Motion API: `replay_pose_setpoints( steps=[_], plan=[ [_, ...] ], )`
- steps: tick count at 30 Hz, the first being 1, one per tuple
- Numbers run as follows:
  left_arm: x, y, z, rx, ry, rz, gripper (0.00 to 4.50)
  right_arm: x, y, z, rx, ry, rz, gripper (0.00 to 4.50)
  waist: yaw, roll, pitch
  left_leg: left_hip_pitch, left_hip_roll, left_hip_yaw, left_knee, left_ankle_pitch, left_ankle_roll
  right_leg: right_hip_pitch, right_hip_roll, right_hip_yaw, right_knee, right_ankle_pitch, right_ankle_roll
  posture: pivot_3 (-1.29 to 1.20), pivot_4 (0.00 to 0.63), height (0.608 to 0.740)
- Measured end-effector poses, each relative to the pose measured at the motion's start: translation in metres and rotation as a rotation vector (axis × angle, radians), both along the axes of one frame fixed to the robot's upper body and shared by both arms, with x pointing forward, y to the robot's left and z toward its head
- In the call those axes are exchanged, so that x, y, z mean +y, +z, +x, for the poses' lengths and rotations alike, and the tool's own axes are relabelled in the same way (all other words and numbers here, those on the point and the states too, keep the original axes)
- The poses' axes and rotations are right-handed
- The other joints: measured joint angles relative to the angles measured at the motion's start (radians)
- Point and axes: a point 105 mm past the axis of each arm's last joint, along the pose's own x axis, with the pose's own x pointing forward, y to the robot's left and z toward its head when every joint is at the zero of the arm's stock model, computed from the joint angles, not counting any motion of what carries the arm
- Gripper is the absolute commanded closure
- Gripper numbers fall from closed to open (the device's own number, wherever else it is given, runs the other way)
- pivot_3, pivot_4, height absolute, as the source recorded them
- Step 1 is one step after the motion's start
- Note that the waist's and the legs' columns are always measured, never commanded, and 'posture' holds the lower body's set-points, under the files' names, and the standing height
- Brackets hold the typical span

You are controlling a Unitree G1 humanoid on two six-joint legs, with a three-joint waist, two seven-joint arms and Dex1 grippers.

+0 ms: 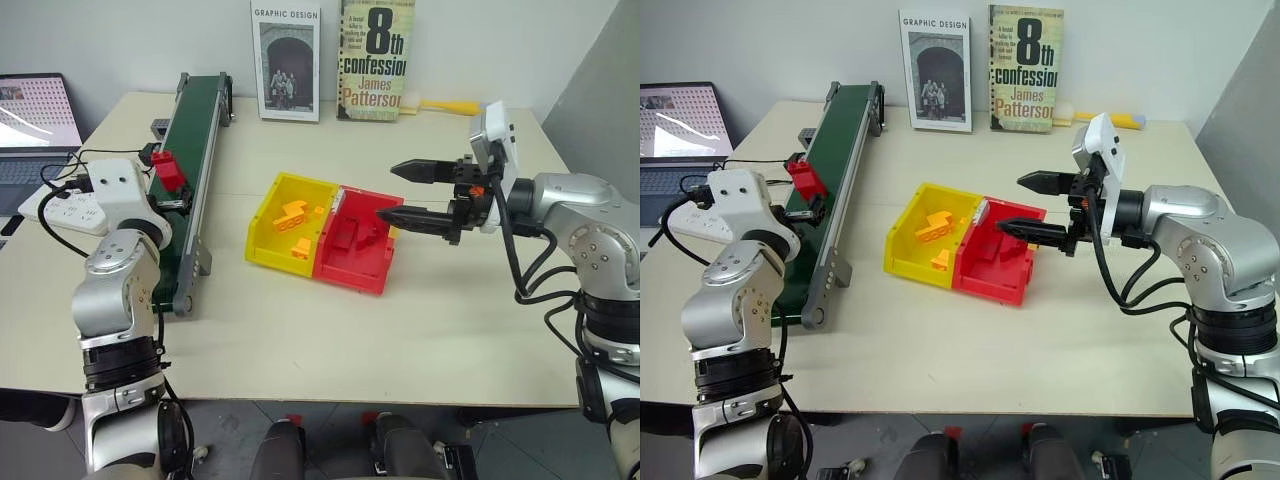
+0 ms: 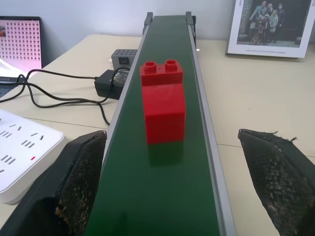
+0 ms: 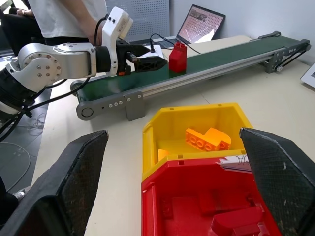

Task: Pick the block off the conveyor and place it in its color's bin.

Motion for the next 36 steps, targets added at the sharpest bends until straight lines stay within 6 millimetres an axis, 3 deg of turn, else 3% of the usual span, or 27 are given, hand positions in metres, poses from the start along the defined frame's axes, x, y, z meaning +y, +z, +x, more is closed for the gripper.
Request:
replay_pose_setpoints(
  steps=[4, 7, 21, 25, 28, 30, 31, 32, 35, 36],
  plan=[
    [0.0, -0.004, 0.001, 0.01, 0.004, -0.008, 0.02, -0.001, 0.001, 0.0, -0.005, -0.005, -0.007, 0.0, 0.0, 0.0, 0.0, 0.0, 0.0, 0.0, 0.0, 0.0, 0.0, 0.0, 0.0, 0.0, 0.0, 0.0, 0.0, 0.0, 0.15, 0.74],
    [0.0, -0.007, 0.001, 0.014, 0.015, -0.021, 0.44, -0.002, 0.001, 0.0, -0.004, -0.008, -0.01, 0.0, 0.0, 0.0, 0.0, 0.0, 0.0, 0.0, 0.0, 0.0, 0.0, 0.0, 0.0, 0.0, 0.0, 0.0, 0.0, 0.0, 0.15, 0.74],
    [-0.004, -0.006, -0.01, 0.009, 0.033, -0.095, 3.0, -0.003, 0.0, 0.001, 0.0, -0.013, -0.01, 0.0, 0.0, 0.0, 0.0, 0.0, 0.0, 0.0, 0.0, 0.0, 0.0, 0.0, 0.0, 0.0, 0.0, 0.0, 0.0, 0.0, 0.15, 0.74],
    [-0.009, 0.005, -0.009, -0.005, 0.007, -0.073, 2.99, -0.004, 0.001, 0.003, -0.006, -0.033, -0.012, 0.0, 0.0, 0.0, 0.0, 0.0, 0.0, -0.001, 0.0, 0.0, 0.0, 0.0, 0.0, 0.0, 0.0, 0.0, 0.0, 0.0, 0.15, 0.74],
    [-0.035, 0.032, 0.003, -0.044, -0.144, -0.003, 2.99, -0.019, -0.003, 0.007, -0.048, -0.132, -0.1, 0.0, 0.013, 0.0, 0.0, -0.002, -0.001, -0.003, 0.001, 0.0, 0.0, 0.0, 0.0, -0.003, -0.001, 0.0, 0.0, 0.0, 0.15, 0.74],
    [-0.079, 0.063, 0.011, -0.087, -0.369, 0.094, 2.99, -0.028, -0.01, 0.006, -0.067, -0.199, -0.166, 0.0, 0.022, 0.0, 0.0, -0.002, -0.003, -0.002, 0.0, 0.0, 0.0, 0.0, -0.001, -0.002, -0.001, 0.0, 0.0, 0.0, 0.15, 0.74],
    [-0.094, 0.068, 0.012, -0.093, -0.446, 0.116, 2.99, -0.029, -0.012, 0.004, -0.072, -0.207, -0.18, 0.0, 0.023, 0.0, 0.0, -0.002, -0.003, -0.002, 0.0, 0.0, 0.0, 0.0, -0.002, -0.001, -0.001, 0.0, 0.0, 0.0, 0.15, 0.74],
    [-0.109, 0.071, 0.013, -0.091, -0.523, 0.132, 2.99, -0.03, -0.014, 0.002, -0.074, -0.213, -0.196, 0.0, 0.024, 0.0, 0.0, -0.002, -0.003, -0.001, 0.0, 0.0, 0.0, 0.0, -0.002, -0.001, -0.001, 0.0, 0.0, 0.0, 0.15, 0.74],
    [-0.179, 0.061, 0.005, -0.027, -0.908, 0.19, 2.99, -0.035, -0.026, -0.015, -0.058, -0.238, -0.264, 0.0, 0.024, 0.0, 0.0, -0.002, -0.003, -0.002, 0.0, 0.0, 0.0, 0.0, -0.001, -0.002, -0.001, 0.0, 0.0, 0.0, 0.15, 0.74],
    [-0.192, 0.058, 0.002, -0.012, -0.982, 0.206, 2.99, -0.035, -0.028, -0.019, -0.053, -0.245, -0.268, 0.0, 0.025, 0.0, 0.0, -0.002, -0.003, -0.002, 0.0, 0.0, 0.0, 0.0, -0.001, -0.002, -0.001, 0.0, 0.0, 0.0, 0.15, 0.74]
  ],
)
